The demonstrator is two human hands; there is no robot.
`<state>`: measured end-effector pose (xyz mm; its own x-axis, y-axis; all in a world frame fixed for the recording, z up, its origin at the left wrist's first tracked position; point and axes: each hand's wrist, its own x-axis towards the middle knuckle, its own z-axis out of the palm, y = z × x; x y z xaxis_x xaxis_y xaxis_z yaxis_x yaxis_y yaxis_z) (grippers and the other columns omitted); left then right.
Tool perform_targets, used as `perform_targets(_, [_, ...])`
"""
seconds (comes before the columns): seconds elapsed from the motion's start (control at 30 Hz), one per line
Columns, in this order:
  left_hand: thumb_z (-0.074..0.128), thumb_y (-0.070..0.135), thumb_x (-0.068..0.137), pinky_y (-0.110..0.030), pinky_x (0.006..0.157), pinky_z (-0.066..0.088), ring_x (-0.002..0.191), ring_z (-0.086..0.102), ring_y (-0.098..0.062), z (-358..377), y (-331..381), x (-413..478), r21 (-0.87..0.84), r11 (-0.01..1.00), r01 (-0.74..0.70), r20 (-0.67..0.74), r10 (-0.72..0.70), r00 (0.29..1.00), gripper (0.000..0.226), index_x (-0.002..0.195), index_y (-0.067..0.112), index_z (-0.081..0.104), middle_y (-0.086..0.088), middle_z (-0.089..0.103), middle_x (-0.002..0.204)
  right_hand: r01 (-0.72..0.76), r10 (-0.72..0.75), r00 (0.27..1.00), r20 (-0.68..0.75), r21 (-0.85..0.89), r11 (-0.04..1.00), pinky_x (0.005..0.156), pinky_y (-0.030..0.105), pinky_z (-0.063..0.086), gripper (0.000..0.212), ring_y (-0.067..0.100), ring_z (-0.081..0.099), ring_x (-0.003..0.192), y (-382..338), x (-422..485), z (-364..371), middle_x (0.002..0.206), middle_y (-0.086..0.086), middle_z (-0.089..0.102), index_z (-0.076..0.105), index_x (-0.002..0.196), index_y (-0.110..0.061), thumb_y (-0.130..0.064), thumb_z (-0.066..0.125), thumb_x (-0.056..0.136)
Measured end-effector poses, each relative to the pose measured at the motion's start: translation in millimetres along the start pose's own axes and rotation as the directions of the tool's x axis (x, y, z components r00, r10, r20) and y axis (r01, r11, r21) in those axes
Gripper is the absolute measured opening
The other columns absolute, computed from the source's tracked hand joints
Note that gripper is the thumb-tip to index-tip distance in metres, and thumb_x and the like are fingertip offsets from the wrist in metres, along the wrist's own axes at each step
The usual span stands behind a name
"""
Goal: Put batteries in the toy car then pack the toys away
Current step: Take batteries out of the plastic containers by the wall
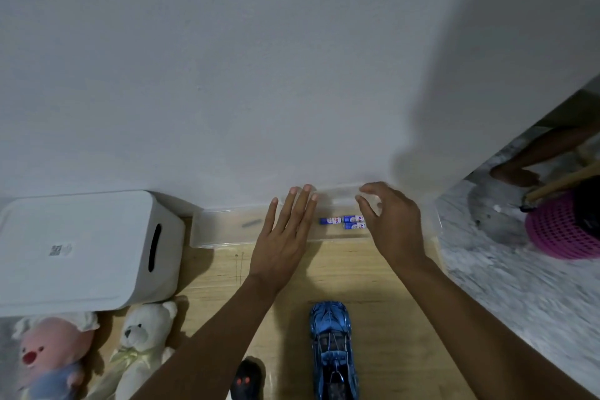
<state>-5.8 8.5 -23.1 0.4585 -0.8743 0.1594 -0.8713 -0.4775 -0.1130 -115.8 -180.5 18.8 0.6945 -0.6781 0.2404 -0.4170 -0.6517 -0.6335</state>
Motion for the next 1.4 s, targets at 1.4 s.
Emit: perform_targets(1.4, [0.053, -0.014, 0.086, -0.058, 0.128, 0.017, 0.161, 0.003, -0.034, 4, 1, -1, -0.060, 0.998, 0.014, -0.054, -0.018, 0.998, 0.094, 0.165, 0.005, 0.006, -0.015, 0.001, 0.174, 0.416, 0.128, 0.708, 0.695, -0.557, 0.719, 0.079, 0.034, 0.052, 0.017, 0.029, 0.071, 0.093, -4, 32, 37, 0.099, 0.008, 0.074, 0.070, 0.104, -0.013, -0.007, 0.066, 0.089])
